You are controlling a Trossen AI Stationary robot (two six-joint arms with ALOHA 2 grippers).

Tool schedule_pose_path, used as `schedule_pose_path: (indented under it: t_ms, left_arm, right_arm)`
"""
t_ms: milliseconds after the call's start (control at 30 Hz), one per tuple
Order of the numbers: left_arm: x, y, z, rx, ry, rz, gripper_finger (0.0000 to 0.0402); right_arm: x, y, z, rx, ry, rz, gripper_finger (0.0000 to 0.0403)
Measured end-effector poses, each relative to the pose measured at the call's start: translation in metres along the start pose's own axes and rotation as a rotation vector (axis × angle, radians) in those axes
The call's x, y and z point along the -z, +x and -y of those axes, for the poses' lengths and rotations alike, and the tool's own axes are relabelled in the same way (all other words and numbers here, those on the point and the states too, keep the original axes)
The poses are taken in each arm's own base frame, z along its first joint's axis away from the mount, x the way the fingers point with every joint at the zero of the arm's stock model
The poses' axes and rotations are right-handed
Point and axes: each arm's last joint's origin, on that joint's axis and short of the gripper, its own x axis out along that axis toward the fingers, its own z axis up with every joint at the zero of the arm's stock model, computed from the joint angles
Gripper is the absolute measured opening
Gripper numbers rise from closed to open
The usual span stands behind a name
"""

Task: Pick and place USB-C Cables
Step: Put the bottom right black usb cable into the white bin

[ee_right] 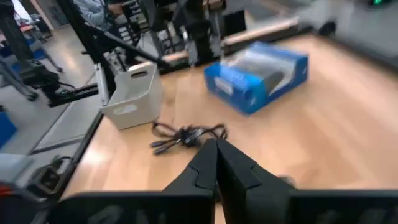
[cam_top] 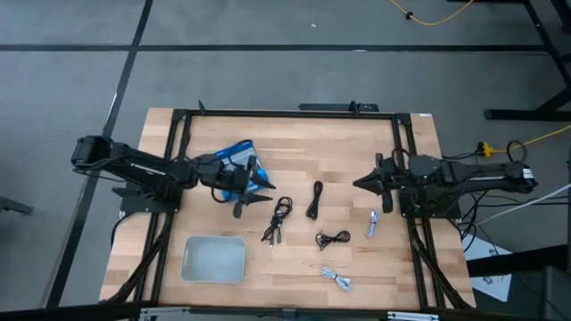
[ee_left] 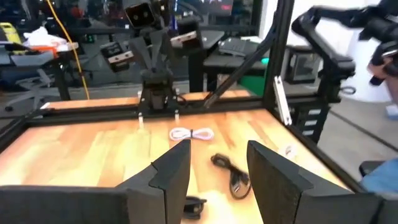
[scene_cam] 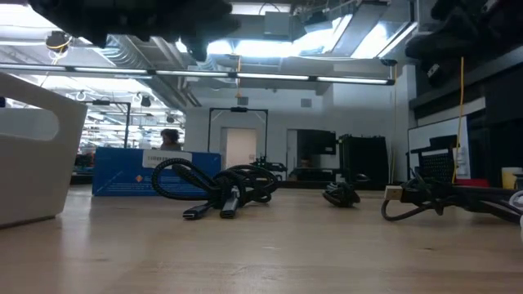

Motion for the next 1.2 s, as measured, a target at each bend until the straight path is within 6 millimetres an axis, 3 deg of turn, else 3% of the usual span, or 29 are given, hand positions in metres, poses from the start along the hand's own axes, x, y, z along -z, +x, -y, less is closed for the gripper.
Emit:
schedule_pose_path:
  t_ms: [200,333,433,600,833,1000,1200]
  left_arm:
    - [0.002,0.001,-0.006,-0.082,-0.039,-0.005,0.0151]
    - [-0.005,0.002,-0.017,-0.270,-0.191,0.005,0.0151]
    - [-0.013,0.010,-0.024,-0.345,-0.217,-0.110,0.0151]
    - [-0.034,0.036,-0.032,-0.372,-0.149,-0.322,0.0151]
    - [-0.044,0.073,-0.029,-0.323,-0.107,-0.515,0.0151]
    - [-0.036,0.108,-0.028,-0.222,-0.129,-0.545,0.0151]
    - [-0.024,0.150,-0.039,-0.156,-0.167,-0.581,0.0151]
  right_arm:
    - [0.013,0.014,0.005,0.065,0.050,-0.156,0.0008]
    - [0.017,0.018,0.008,0.154,0.086,-0.171,0.0008]
    - [0.016,0.018,0.010,0.209,0.080,-0.149,0.0008]
    - [0.017,0.017,0.011,0.242,0.075,-0.154,0.0008]
    - [0.026,0.015,0.014,0.279,0.067,-0.251,0.0008]
    - [0.028,0.014,0.014,0.288,0.069,-0.273,0.0008]
    - [0.029,0.013,0.015,0.293,0.075,-0.284,0.0008]
